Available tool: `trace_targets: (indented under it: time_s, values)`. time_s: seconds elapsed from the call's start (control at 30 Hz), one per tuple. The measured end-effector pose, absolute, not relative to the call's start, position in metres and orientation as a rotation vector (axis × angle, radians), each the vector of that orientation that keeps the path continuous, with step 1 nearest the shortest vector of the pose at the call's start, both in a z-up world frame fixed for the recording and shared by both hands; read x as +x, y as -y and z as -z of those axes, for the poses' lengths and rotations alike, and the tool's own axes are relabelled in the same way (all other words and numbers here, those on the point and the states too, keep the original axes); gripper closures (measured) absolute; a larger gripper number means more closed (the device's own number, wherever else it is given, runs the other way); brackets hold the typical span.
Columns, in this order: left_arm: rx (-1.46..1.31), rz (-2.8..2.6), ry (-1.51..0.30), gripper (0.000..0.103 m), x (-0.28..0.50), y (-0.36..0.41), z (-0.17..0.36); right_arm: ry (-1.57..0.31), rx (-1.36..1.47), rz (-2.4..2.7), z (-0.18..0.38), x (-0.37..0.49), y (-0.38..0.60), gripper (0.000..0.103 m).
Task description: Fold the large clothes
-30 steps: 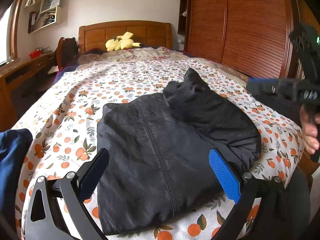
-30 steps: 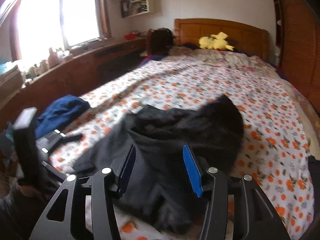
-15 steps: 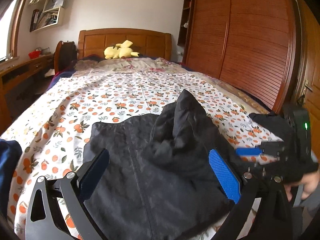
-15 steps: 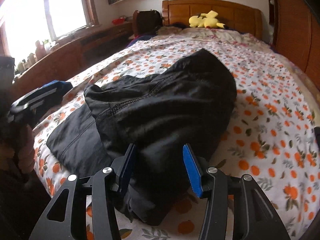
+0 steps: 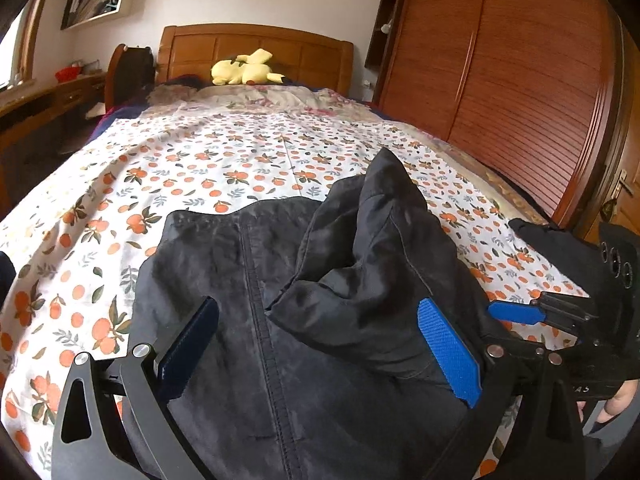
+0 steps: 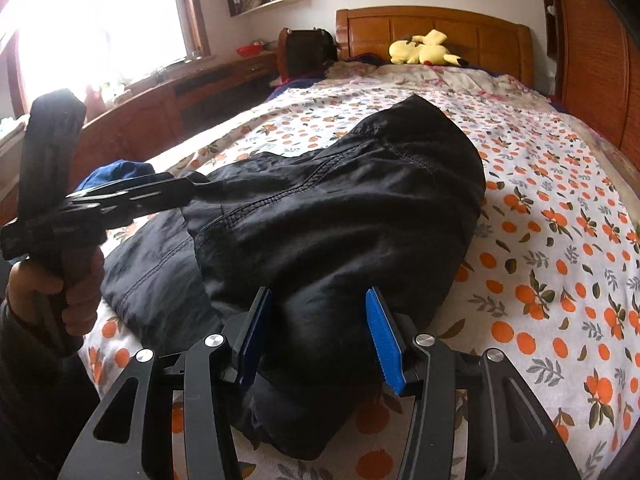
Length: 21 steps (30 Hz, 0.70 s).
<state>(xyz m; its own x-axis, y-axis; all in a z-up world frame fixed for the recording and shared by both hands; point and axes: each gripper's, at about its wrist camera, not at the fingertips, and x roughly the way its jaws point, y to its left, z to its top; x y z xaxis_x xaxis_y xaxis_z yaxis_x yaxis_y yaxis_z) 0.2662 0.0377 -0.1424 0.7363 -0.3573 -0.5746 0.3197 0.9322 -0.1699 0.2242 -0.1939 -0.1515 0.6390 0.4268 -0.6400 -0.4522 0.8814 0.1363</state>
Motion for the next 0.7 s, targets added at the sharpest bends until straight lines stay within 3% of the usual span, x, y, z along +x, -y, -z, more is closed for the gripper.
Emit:
trace_targets:
  time_s: [0.17,0.27,0.33,0.4,0.47,0.7]
  values:
    - [-0.031,0.373,-0.649,0.015,0.267,-0.028,0.146,-0.695,-0.039,-0.511,0.152,0.22,0.195,0.056]
    - [-0.015,0.377,-0.65,0.027,0.267,-0.021,0.148,-0.68,-0.035,-0.516,0.153,0.218,0.197,0.056]
    - [0.0,0.37,-0.645,0.041,0.265,-0.018,0.148,-0.676,-0.031,-0.523,0.153,0.216,0.199,0.056]
    - [0.013,0.354,-0.636,0.068,0.264,-0.017,0.147,-0.676,-0.027,-0.527,0.152,0.217,0.202,0.055]
    - [0.013,0.353,-0.627,0.087,0.262,-0.017,0.144,-0.676,-0.021,-0.527,0.15,0.217,0.205,0.051]
    - [0.023,0.348,-0.56,0.093,0.236,-0.014,0.124,-0.655,-0.042,-0.51,0.143,0.215,0.211,0.049]
